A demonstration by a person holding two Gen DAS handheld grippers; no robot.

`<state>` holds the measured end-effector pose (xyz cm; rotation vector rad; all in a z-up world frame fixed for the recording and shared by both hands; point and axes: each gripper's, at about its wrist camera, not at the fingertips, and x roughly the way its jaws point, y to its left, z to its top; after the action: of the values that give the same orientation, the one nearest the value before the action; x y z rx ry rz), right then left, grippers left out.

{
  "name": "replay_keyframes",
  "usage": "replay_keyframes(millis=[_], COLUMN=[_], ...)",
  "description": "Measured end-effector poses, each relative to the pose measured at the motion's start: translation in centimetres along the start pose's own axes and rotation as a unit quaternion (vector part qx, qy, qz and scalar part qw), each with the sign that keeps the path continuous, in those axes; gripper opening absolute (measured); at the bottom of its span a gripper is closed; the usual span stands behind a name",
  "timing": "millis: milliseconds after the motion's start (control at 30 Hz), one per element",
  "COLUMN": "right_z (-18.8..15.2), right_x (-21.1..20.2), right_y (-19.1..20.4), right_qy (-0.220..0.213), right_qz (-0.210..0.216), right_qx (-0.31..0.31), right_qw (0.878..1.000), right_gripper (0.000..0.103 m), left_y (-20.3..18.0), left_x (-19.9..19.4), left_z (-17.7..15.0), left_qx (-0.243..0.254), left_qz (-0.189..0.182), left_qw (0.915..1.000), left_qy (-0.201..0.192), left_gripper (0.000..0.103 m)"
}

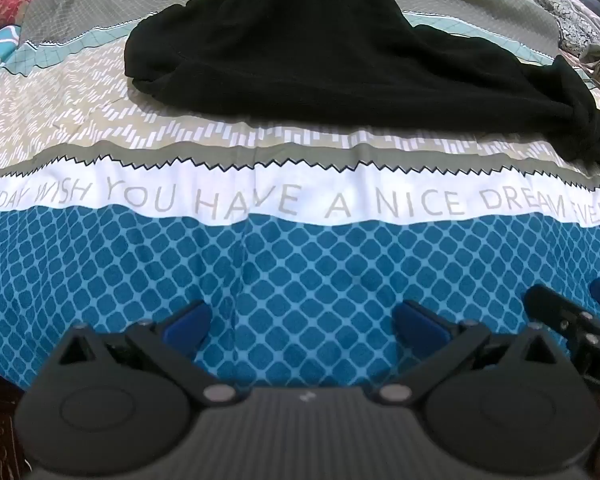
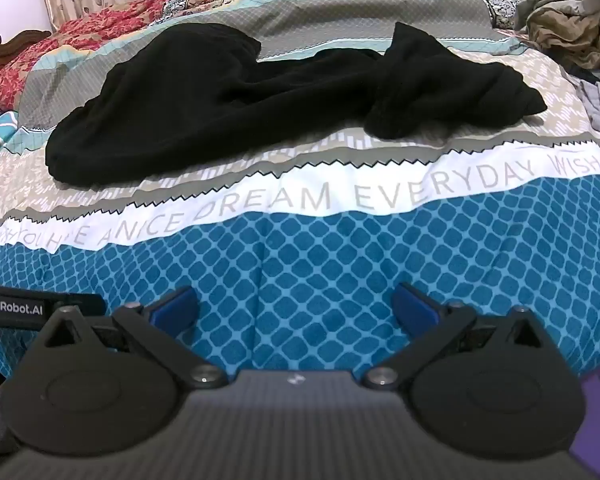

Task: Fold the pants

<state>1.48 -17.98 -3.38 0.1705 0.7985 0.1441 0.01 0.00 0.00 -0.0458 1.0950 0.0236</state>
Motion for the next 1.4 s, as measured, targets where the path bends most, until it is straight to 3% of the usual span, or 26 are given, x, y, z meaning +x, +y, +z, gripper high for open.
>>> replay_keyframes(millis=[533,667,800,900,967,1033,1133,1233,1300,1333,1367,1400], right_z=[0.1,-0.1,0.1,0.6,1.3,2.2,3.5,4.9,6.0,6.4,6.9,7.1], right_x=[-0.3,-0.2,-0.7,-1.7,-2.2,-2.5,-2.5,-1.3,0.5,1.5,2.7,2.8], right_y=[-0.2,-0.4,-0.6,-1.6,-2.7,-3.3,-3.8,-4.1,-4.0,-3.8,-3.5,-3.7], right_qy=[-0.004,-0.008,-0.019,-0.047,-0.069,-0.094,-0.129,-0.141,-0.135,-0.131,-0.122,-0.117], right_qz=[0.007,0.013,0.018,0.023,0.005,-0.022,-0.06,-0.076,-0.086,-0.09,-0.091,-0.092], right_qx=[0.013,0.022,0.031,0.055,0.064,0.045,-0.001,-0.039,-0.078,-0.096,-0.118,-0.136], right_qw=[1.0,1.0,0.999,0.997,0.996,0.994,0.99,0.986,0.984,0.983,0.981,0.979], right_gripper=[0.103,0.103,0.103,0.089,0.064,0.056,0.056,0.06,0.075,0.087,0.092,0.092], left_y=[0.2,1.0,3.8,7.0,9.0,10.7,12.9,14.0,14.2,14.0,13.7,13.5], left_x=[-0.8,-2.3,-3.7,-5.0,-5.4,-5.2,-2.9,0.9,3.2,4.2,5.1,5.6], left_z=[-0.4,-0.2,1.1,2.8,4.7,6.8,10.3,13.1,13.8,14.2,14.4,14.6], left_qx=[0.016,0.02,-0.017,-0.058,-0.089,-0.111,-0.141,-0.185,-0.204,-0.207,-0.208,-0.206], left_qz=[-0.015,0.013,0.011,0.004,0.004,-0.001,-0.038,-0.052,-0.06,-0.064,-0.058,-0.046], left_qw=[0.9992,0.9961,0.9933,0.9888,0.9848,0.9809,0.9783,0.9752,0.9729,0.9726,0.9734,0.9747], left_qy=[-0.032,-0.085,-0.113,-0.137,-0.149,-0.16,-0.147,-0.11,-0.092,-0.084,-0.077,-0.073], left_gripper=[0.103,0.103,0.102,0.1,0.1,0.1,0.1,0.103,0.103,0.103,0.103,0.092])
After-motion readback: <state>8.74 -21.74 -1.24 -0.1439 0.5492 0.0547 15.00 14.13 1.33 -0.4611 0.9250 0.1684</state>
